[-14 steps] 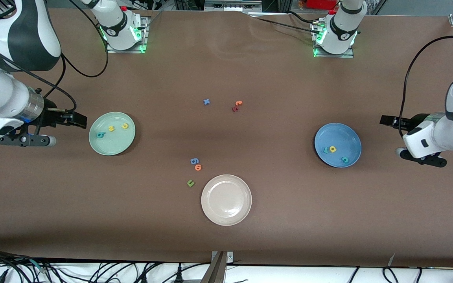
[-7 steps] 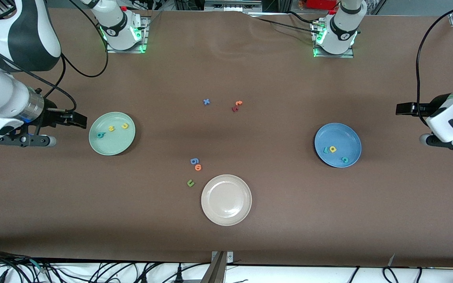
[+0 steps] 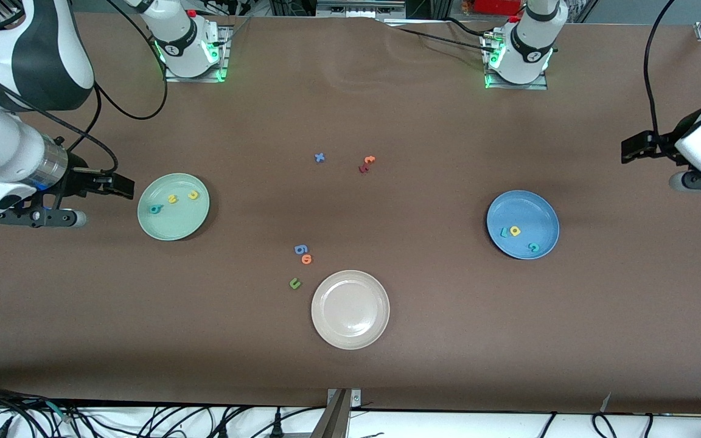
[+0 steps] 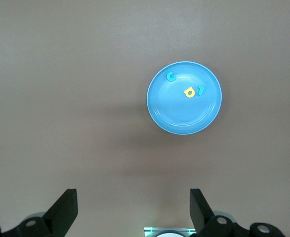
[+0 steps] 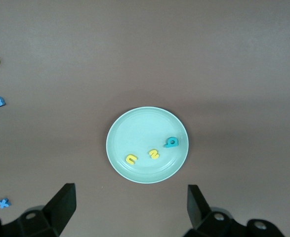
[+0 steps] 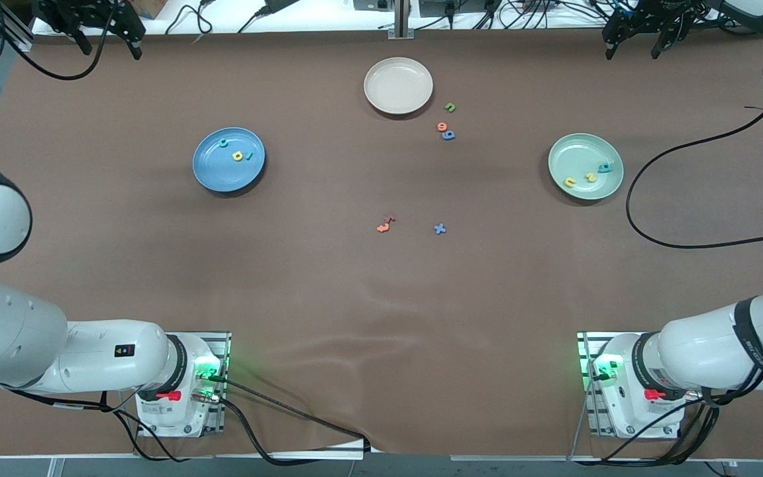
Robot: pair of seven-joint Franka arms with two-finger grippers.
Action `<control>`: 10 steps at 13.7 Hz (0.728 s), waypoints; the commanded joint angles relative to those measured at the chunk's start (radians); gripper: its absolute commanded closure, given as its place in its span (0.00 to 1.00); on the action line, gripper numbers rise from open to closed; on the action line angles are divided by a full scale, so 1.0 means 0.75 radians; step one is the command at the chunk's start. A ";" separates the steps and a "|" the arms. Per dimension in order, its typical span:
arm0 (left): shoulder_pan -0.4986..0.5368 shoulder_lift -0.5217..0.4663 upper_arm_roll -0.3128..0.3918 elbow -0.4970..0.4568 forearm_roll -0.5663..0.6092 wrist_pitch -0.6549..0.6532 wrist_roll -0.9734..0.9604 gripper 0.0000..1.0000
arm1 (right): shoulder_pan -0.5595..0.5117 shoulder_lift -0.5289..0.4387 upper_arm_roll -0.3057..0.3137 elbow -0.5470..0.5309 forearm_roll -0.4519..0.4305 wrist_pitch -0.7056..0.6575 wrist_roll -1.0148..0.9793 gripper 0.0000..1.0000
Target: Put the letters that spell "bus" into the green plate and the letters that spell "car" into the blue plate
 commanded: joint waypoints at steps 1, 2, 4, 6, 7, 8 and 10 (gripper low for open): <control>-0.035 -0.093 0.027 -0.094 -0.047 0.093 -0.011 0.00 | -0.002 -0.029 0.001 -0.031 -0.018 0.014 -0.004 0.01; -0.033 -0.093 0.029 -0.092 -0.081 0.101 -0.011 0.00 | -0.002 -0.029 0.001 -0.031 -0.018 0.014 -0.004 0.01; -0.043 -0.098 0.055 -0.094 -0.120 0.119 -0.013 0.00 | -0.002 -0.029 0.001 -0.031 -0.018 0.014 -0.004 0.01; -0.068 -0.108 0.069 -0.112 -0.120 0.124 -0.015 0.00 | -0.002 -0.029 0.001 -0.031 -0.018 0.014 -0.004 0.01; -0.088 -0.140 0.088 -0.161 -0.120 0.158 -0.017 0.00 | -0.002 -0.029 -0.001 -0.031 -0.018 0.014 -0.004 0.01; -0.101 -0.161 0.100 -0.204 -0.120 0.193 -0.019 0.00 | -0.002 -0.029 0.001 -0.031 -0.018 0.014 -0.002 0.01; -0.082 -0.143 0.098 -0.194 -0.120 0.191 -0.019 0.00 | -0.002 -0.029 0.001 -0.031 -0.016 0.014 -0.004 0.00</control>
